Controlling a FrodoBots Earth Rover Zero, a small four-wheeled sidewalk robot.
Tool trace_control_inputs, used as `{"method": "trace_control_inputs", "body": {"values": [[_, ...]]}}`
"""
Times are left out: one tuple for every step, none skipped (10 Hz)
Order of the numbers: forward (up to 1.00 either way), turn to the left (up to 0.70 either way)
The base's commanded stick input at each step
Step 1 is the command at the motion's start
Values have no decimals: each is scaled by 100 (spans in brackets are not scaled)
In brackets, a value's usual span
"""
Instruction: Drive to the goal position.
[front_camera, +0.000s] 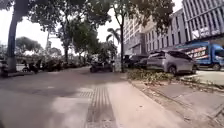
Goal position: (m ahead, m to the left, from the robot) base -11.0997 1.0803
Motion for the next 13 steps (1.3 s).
{"method": "trace_control_inputs", "body": {"values": [[45,0],[45,0],[45,0],[45,0],[45,0],[45,0],[45,0],[45,0],[45,0],[45,0],[45,0],[45,0],[45,0]]}}
